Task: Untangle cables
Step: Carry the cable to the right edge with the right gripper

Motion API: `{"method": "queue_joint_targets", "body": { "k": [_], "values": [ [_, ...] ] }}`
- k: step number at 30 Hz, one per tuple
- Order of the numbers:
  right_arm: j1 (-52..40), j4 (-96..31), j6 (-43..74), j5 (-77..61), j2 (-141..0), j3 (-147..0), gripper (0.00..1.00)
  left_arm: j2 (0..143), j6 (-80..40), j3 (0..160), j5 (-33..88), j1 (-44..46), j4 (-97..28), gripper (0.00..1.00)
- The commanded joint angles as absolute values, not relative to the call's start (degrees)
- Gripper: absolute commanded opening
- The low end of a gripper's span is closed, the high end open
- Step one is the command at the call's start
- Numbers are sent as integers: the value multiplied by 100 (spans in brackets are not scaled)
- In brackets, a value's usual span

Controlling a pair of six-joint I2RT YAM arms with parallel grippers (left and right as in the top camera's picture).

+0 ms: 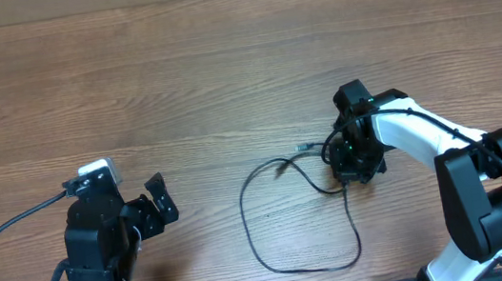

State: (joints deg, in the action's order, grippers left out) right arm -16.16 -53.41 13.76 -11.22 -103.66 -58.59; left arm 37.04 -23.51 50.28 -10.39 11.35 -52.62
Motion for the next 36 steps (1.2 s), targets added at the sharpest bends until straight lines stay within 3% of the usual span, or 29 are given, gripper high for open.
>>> {"method": "queue_joint_targets", "body": {
  "k": [1, 7, 15, 27, 36],
  "values": [
    [-1608, -5349, 1505, -1365, -10477, -6200, 4, 3701, -2224, 5127, -1133, 1127, -5251, 100],
    [-1133, -6228, 1505, -1358, -10477, -8621, 4, 3701, -2224, 5127, -1133, 1127, -5251, 100],
    [408, -6025, 1743, -762, -10477, -10919, 4, 3701, -2224, 5127, -1133, 1127, -5251, 100],
    [3570, -5144, 2443, -646, -10704, -11146, 4, 3701, -2224, 5127, -1131, 1127, -5251, 100],
    [3924, -5151, 2359, -646, -11369, -11146, 7, 3701, -2224, 5127, -1133, 1127, -5251, 100]
  ]
}}
